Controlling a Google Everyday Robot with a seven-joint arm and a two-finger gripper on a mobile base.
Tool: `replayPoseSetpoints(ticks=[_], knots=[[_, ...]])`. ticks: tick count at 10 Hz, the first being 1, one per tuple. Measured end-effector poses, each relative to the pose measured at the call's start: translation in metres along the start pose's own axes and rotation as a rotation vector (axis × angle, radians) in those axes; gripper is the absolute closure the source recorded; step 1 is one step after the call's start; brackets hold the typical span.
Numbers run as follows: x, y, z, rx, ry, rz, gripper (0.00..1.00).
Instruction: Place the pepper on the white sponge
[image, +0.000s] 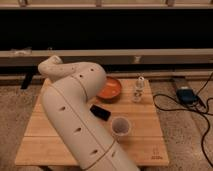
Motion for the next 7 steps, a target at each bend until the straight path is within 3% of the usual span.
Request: replayPoseSetpoints(ticks=[5,7], knots=[[0.008,0.003,0.008,-0.024,0.017,-0.021,0.71],[0.014,0.004,0.001,-0.037,0.013,-0.021,0.92]])
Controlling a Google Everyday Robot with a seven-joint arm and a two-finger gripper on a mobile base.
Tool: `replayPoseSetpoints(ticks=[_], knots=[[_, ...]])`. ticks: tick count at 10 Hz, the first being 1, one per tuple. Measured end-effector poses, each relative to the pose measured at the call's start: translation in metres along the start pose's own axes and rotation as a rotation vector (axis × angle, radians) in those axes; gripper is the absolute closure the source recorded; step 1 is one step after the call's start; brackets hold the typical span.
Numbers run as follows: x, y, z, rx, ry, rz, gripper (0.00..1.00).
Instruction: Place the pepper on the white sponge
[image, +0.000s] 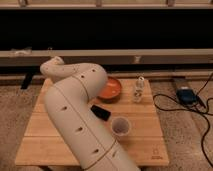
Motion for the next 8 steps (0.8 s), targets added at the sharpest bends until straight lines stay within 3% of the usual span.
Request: replayPoseSetpoints(ticks=[1,3,6,8], knots=[[0.005,0.002,-0.005,-0.005,-0.002,0.0,0.98],[0.019,0.011,-0.023,-0.006,-0.023,0.001,1.0],[0.059,0.047,-0.056,-0.016,-0.07,-0.023,1.0],[0.074,0.07,-0.062,-0.031,-0.088,-0.045,1.0]])
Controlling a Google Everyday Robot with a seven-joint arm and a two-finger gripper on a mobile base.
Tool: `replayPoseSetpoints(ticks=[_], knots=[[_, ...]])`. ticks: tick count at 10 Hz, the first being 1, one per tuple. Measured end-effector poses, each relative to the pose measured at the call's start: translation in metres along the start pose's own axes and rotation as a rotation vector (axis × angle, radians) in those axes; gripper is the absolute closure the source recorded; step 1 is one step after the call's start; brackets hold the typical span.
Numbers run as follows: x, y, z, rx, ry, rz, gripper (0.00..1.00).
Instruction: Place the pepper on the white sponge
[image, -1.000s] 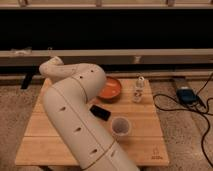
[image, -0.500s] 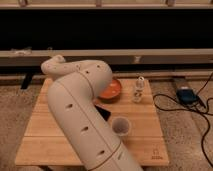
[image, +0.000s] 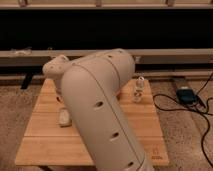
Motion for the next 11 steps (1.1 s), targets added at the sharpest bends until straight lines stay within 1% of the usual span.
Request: replayPoseSetpoints(ticks=[2,3,4,6,8,9,11], knots=[[0.015,0.031,0.002,-0.033,-0.008,-0.023,1.0],[0.02,0.038,0.007,-0.048,-0.007,-0.025,1.0],[0.019,0.04,0.01,-0.063,-0.014,-0.02,1.0],[0.019,0.042,0.02,-0.088,-0.014,-0.017,1.0],[0.015,0.043,0.029,-0.101,-0.011,-0.014,0.99],[0.014,0.043,0.031,-0.103,-0.006,-0.015,0.96],[0.01,0.047,0.034,-0.109,0.003,-0.026,0.77]])
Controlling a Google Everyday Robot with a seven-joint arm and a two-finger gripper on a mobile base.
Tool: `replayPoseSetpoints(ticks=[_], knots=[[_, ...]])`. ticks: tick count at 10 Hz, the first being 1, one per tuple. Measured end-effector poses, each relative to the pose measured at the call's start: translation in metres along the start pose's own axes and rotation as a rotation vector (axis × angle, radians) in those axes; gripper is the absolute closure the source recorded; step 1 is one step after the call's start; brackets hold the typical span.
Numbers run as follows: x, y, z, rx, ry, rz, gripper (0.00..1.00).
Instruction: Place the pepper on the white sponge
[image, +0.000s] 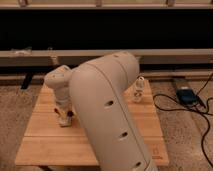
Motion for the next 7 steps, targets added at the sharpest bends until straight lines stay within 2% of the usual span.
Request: replayPoseSetpoints(ticks=[5,7], knots=[[-0.006,0.006,0.01,-0.017,0.019,-0.015,0.25],[-0.006,0.003,0.013,-0.02,0.024,-0.007,0.2]])
